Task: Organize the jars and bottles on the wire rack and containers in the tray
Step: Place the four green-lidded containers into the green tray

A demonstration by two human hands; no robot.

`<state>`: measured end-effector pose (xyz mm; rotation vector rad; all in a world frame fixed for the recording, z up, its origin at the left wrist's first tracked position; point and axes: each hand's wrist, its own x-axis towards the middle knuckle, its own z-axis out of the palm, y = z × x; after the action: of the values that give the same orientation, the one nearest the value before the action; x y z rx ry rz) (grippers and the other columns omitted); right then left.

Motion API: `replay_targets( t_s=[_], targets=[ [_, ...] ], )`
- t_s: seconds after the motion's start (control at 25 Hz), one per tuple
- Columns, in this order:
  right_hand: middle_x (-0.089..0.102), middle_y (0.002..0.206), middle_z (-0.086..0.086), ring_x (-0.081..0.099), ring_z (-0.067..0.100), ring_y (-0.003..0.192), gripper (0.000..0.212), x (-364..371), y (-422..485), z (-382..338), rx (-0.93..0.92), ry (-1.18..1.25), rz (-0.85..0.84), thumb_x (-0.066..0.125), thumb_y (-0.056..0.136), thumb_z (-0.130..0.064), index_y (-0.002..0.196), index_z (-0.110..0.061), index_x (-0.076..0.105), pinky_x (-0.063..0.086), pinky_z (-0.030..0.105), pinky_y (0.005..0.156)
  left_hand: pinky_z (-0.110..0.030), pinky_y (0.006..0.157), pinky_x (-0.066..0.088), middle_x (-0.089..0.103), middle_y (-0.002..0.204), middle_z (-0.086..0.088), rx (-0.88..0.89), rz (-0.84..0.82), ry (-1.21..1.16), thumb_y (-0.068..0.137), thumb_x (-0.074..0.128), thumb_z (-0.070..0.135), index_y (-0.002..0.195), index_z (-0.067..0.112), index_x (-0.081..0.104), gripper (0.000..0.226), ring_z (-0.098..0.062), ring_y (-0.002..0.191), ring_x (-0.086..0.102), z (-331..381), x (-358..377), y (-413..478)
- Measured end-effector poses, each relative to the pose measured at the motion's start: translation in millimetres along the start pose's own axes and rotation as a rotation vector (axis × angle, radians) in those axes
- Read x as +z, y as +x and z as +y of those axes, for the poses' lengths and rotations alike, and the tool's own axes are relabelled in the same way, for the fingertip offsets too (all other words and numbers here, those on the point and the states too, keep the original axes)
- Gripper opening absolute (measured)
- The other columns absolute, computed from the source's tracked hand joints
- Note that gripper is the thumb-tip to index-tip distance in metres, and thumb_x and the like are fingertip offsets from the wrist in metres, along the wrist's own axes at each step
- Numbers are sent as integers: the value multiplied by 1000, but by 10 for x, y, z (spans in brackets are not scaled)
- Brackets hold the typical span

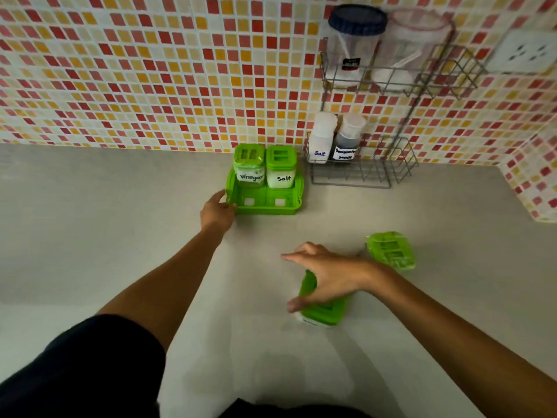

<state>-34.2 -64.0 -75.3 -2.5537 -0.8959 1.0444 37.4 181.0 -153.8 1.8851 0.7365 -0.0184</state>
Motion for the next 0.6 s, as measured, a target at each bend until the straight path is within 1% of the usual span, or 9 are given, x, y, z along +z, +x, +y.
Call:
replay_targets(
  t_s=[0.08, 0.12, 0.24, 0.32, 0.36, 0.4, 0.48, 0.52, 0.6],
  targets=[
    [22, 144, 3, 25, 25, 135, 116, 141, -113, 31, 51, -100, -53, 74, 55, -65, 145, -30, 11, 29, 43, 112, -40, 94, 52, 64, 124, -10, 56, -6, 24, 87, 59, 14, 138, 23, 44, 54, -30, 110, 62, -15, 42, -90],
    [25, 142, 5, 28, 26, 133, 116, 185, -132, 47, 64, -131, -49, 78, 54, -60, 144, -29, 10, 33, 43, 109, -40, 96, 51, 62, 127, -9, 66, -13, 7, 87, 59, 14, 139, 23, 43, 55, -28, 112, 61, -33, 59, -118],
    [39, 131, 7, 43, 27, 121, 97, 203, -128, 77, 65, -100, 86, 78, 60, -40, 137, -23, 21, 44, 35, 92, -33, 94, 51, 61, 130, -5, 58, -27, -30, 87, 58, 14, 139, 24, 42, 55, -24, 113, 61, -52, 47, -161],
    [45, 127, 7, 48, 24, 114, 88, 95, -79, 69, 40, -20, 190, 78, 60, -36, 131, -22, 27, 41, 29, 82, -36, 97, 50, 62, 129, -5, 53, -38, -38, 87, 58, 14, 138, 25, 43, 54, -24, 115, 60, -65, 17, -162],
    [45, 127, 6, 48, 22, 112, 86, 5, -31, 58, 19, 17, 241, 79, 60, -34, 130, -21, 29, 38, 26, 81, -38, 99, 49, 63, 128, -5, 54, -45, -40, 87, 58, 13, 138, 25, 44, 54, -25, 116, 59, -77, 6, -162],
    [43, 128, 6, 47, 21, 113, 87, -105, 36, 43, -4, 46, 288, 79, 60, -33, 130, -20, 30, 37, 25, 82, -39, 100, 48, 64, 127, -4, 58, -52, -43, 87, 58, 13, 138, 25, 44, 53, -25, 117, 59, -93, -4, -161],
    [37, 134, 6, 43, 20, 120, 91, -365, 223, -2, -55, 72, 354, 80, 60, -30, 135, -19, 29, 37, 24, 94, -41, 102, 47, 65, 126, -5, 65, -65, -46, 87, 56, 11, 137, 26, 45, 53, -27, 118, 58, -113, -21, -152],
    [34, 135, 6, 41, 20, 122, 92, -504, 339, -32, -78, 77, 377, 80, 60, -28, 137, -19, 29, 37, 26, 98, -42, 101, 48, 66, 125, -5, 70, -76, -37, 87, 56, 10, 137, 27, 45, 54, -28, 117, 59, -115, -33, -142],
    [31, 138, 7, 38, 22, 125, 95, -768, 607, -98, -108, 94, 412, 80, 62, -25, 141, -20, 28, 36, 30, 101, -40, 95, 51, 67, 122, -5, 78, -107, 12, 86, 54, 8, 138, 30, 44, 57, -27, 113, 61, -111, -71, -114]
  ],
)
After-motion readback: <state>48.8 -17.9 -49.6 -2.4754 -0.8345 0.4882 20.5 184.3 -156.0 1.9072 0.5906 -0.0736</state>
